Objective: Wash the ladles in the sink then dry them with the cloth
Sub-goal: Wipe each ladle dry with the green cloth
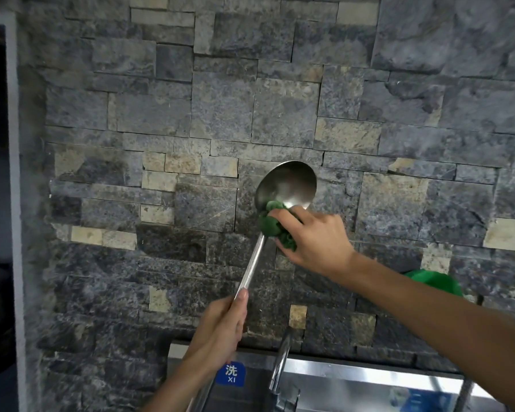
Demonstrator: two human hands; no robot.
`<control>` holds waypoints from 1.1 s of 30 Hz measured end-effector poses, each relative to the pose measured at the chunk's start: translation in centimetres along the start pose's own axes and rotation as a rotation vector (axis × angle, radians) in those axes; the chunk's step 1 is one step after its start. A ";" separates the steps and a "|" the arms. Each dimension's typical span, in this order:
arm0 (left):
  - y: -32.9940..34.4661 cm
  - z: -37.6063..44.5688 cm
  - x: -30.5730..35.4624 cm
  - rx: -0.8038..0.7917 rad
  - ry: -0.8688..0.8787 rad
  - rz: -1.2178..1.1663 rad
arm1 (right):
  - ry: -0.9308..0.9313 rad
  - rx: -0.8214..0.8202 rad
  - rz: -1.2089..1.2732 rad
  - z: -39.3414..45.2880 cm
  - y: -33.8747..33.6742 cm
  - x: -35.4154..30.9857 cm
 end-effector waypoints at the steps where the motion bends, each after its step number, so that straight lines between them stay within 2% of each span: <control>1: -0.2 0.2 0.1 0.020 0.022 0.030 | 0.026 0.024 0.010 0.0 -0.1 -0.5; 4: -0.4 0.6 0.0 0.049 0.055 0.078 | 0.070 0.047 0.047 -0.1 -0.4 -1.5; 8: -0.1 0.8 0.2 0.005 0.081 0.092 | 0.101 0.034 0.098 -0.6 -0.2 -2.6; 13: 0.1 0.1 -0.9 -0.006 -0.076 -0.007 | 0.200 0.017 0.176 -2.9 0.6 -3.4; 16: 0.1 -0.7 -1.9 0.034 -0.142 -0.031 | 0.536 0.083 0.335 -4.1 1.0 -2.3; 19: 0.4 -1.0 -2.3 0.086 -0.096 0.088 | 0.942 0.225 0.503 -4.1 1.4 -0.7; 21: 1.0 -1.2 -2.2 0.126 -0.029 0.209 | 1.041 0.295 0.558 -3.3 1.5 -0.7; 23: 1.9 -1.5 -2.0 0.138 0.054 0.306 | 1.025 0.284 0.596 -2.5 2.0 -1.6; 26: 3.8 -1.9 -1.9 0.115 0.141 0.386 | 0.906 0.148 0.567 -1.6 3.4 -4.1; 28: 4.8 -2.1 -1.9 0.123 0.166 0.419 | 0.831 0.147 0.535 -1.2 3.9 -5.2; 31: 4.7 -2.3 -1.5 0.175 0.209 0.401 | 0.569 0.085 0.496 -1.5 4.2 -5.5; 33: 3.5 -2.4 -1.3 0.177 0.237 0.384 | 0.388 -0.076 0.535 -2.4 4.4 -4.8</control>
Point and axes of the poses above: each hand's wrist, its own z-axis towards the middle knuckle, its own y-axis out of the palm, x = y × z, the point moved 2 cm from there along z, towards the middle knuckle
